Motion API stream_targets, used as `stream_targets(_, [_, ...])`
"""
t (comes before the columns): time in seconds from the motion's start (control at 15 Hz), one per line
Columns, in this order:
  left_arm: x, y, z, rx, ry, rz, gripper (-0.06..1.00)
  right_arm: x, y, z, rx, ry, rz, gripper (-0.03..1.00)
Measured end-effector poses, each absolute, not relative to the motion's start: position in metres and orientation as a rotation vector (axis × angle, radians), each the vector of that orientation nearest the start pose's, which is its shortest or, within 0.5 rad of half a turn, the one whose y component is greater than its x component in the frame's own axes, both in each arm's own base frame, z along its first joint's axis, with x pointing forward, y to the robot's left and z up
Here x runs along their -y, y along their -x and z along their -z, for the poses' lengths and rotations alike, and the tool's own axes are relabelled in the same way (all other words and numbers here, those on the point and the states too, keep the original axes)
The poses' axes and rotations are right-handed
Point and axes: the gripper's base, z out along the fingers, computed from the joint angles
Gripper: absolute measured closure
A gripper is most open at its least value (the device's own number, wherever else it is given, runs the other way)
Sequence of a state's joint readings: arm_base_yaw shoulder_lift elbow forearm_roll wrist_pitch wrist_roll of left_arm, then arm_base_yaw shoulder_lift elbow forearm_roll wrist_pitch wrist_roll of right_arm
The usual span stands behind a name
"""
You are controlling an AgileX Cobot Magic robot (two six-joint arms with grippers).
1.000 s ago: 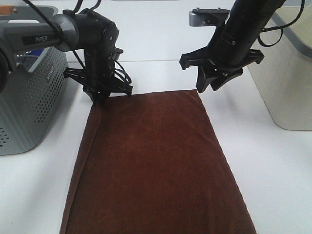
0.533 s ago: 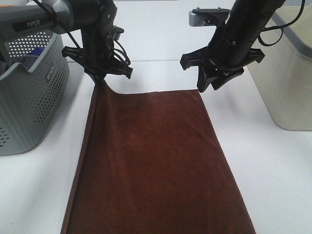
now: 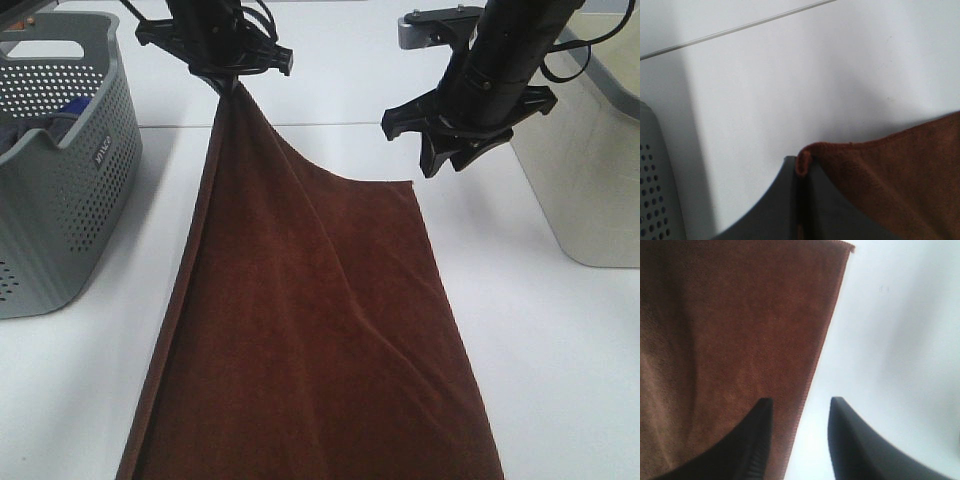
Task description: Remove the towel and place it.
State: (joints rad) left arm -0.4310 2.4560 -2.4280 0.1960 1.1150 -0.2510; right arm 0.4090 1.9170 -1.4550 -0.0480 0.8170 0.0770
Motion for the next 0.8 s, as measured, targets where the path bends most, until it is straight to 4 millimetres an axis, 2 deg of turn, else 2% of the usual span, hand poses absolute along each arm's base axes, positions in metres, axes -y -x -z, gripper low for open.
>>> stream_targets(0.13, [0.209, -0.490, -0.240, -2.599, -0.279, -0.057, 0.94, -0.161, -0.380, -0.215, -2.695, 0.479, -0.082, 0.59])
stream_targets(0.2, [0.203, -0.490, -0.244, -2.589, -0.268, -0.130, 0.94, -0.162, -0.383, -0.201, -2.724, 0.476, -0.079, 0.59])
stream_targets(0.33, [0.200, -0.491, -0.246, -2.577, -0.263, -0.173, 0.94, -0.165, -0.386, -0.178, -2.772, 0.467, -0.086, 0.58])
stream_targets(0.47, [0.199, -0.491, -0.247, -2.578, -0.262, -0.178, 0.94, -0.167, -0.390, -0.163, -2.779, 0.464, -0.092, 0.48])
stream_targets(0.6, [0.199, -0.491, -0.247, -2.577, -0.263, -0.182, 0.94, -0.170, -0.396, -0.156, -2.740, 0.457, -0.108, 0.44])
stream_targets(0.8, [0.199, -0.491, -0.247, -2.577, -0.263, -0.183, 0.94, -0.176, -0.409, -0.144, -2.624, 0.439, -0.147, 0.43])
